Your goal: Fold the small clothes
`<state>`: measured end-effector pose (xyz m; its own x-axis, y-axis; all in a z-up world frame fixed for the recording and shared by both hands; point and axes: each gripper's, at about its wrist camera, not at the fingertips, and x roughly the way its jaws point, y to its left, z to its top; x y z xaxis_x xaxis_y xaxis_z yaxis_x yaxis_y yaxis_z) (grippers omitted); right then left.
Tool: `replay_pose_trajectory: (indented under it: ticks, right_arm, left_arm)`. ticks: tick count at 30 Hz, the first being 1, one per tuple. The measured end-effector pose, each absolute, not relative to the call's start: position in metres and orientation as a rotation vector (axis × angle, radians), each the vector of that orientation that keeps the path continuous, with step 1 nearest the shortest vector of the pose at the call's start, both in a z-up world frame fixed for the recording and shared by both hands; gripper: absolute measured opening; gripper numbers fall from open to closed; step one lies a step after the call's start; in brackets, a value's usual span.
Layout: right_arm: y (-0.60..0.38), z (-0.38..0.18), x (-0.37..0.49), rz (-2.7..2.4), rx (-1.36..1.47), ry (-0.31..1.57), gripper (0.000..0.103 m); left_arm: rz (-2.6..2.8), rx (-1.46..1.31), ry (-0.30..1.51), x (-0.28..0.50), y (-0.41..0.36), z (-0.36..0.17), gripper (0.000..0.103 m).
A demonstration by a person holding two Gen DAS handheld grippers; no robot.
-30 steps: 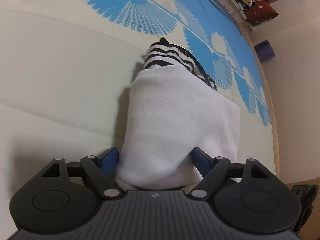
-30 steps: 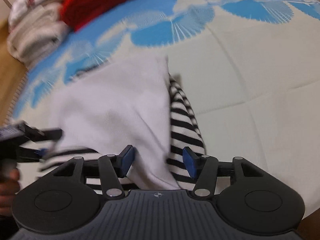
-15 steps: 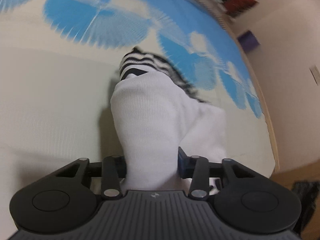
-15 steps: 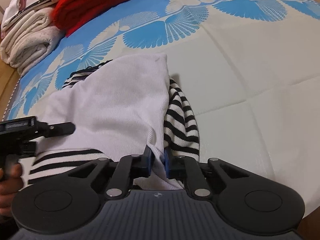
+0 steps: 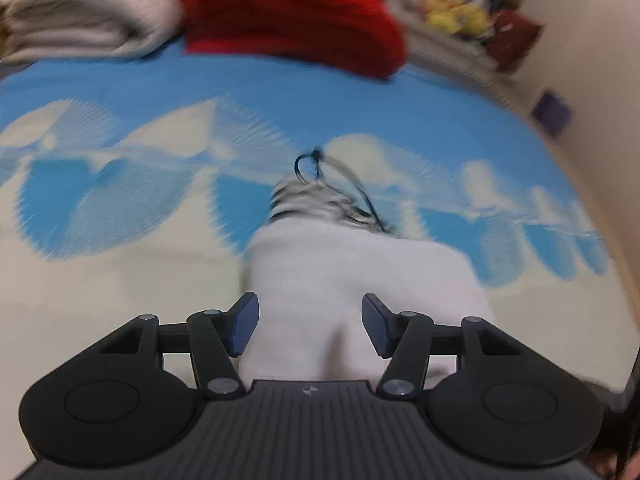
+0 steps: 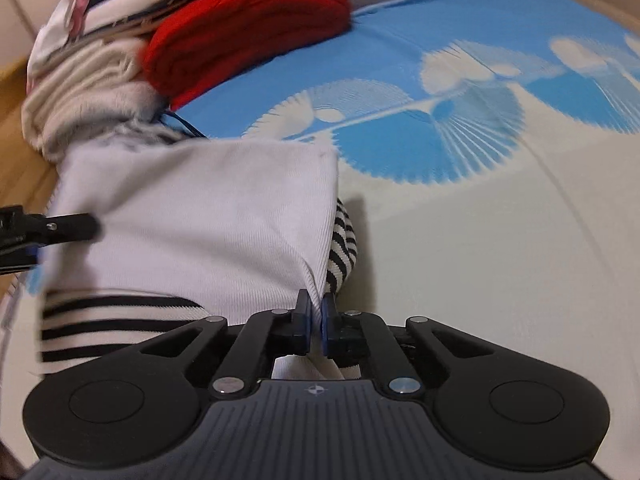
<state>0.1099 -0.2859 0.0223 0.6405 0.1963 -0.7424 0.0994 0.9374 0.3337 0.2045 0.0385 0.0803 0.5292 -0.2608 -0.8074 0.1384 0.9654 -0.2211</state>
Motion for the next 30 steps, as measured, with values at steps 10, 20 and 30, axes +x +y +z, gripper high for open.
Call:
replay_pose_trajectory:
  ticks: [10,20,30]
  right_arm:
    - [-0.286,0.002,0.135,0.035,0.368,0.981,0.006]
    - [-0.282,-0.011,0.099,0.143,0.378,1.080,0.013]
    - [-0.297,-0.009,0.092,0.044,0.354,1.078,0.000]
  left_arm:
    - [-0.270,-0.101,1.164,0.174,0.033,0.003,0.082]
    - [-0.255,-0.417,1.210,0.173,0.061,-0.012,0.059]
    - [-0.241,-0.176,1.118,0.162,0.047,0.013,0.057]
